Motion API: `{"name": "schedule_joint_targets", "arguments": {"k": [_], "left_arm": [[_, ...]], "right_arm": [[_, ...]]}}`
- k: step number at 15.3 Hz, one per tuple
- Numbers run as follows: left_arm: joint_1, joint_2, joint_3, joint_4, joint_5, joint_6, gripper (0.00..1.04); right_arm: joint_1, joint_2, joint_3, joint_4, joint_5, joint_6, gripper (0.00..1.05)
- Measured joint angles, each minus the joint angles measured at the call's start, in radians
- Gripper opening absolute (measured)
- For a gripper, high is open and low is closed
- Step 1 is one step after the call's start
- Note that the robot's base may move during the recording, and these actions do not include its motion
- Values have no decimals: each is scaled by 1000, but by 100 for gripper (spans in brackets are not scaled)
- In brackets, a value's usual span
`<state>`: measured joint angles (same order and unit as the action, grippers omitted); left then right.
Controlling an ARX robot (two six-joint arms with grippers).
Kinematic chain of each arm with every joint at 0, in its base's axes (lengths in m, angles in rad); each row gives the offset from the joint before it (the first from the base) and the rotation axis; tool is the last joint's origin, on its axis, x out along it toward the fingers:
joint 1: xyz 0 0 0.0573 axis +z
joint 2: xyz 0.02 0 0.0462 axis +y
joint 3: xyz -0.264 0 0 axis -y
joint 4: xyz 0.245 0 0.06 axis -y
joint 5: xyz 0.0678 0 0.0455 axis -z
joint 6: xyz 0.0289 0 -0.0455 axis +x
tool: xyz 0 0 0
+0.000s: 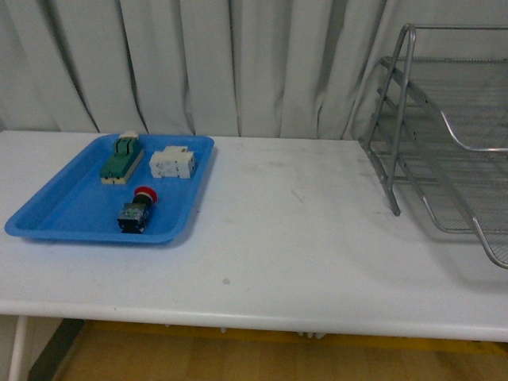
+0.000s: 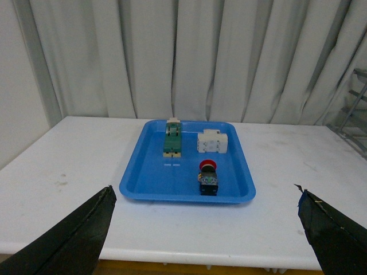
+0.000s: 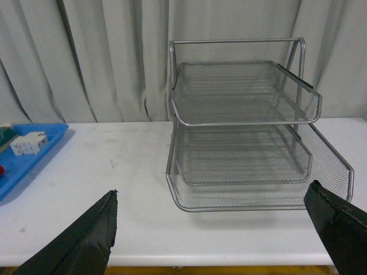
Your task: Place button on rack with both arms
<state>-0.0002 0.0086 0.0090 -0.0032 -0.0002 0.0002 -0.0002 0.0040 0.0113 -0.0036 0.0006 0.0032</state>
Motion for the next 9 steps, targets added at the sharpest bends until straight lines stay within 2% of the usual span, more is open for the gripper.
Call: {"name": "schedule_joint_targets", "arguments": {"k": [1, 5, 6, 7, 8, 9], "left_arm": [[0, 0, 0, 0, 0, 0, 98], [0, 0, 0, 0, 0, 0, 98], [-44, 76, 71, -202, -100, -62, 98], [-70, 221, 158, -315, -158, -137, 98], [-40, 317, 207, -265, -143, -173, 98], [18, 410, 253, -165, -80, -191, 98]], "right_arm": [[0, 0, 0, 0, 0, 0, 97], [0, 0, 0, 0, 0, 0, 98], [0, 0, 0, 0, 0, 0, 98], [0, 0, 0, 0, -1, 0, 98], [0, 0, 0, 0, 0, -1, 98], [0, 0, 0, -1, 0, -1, 98]]}}
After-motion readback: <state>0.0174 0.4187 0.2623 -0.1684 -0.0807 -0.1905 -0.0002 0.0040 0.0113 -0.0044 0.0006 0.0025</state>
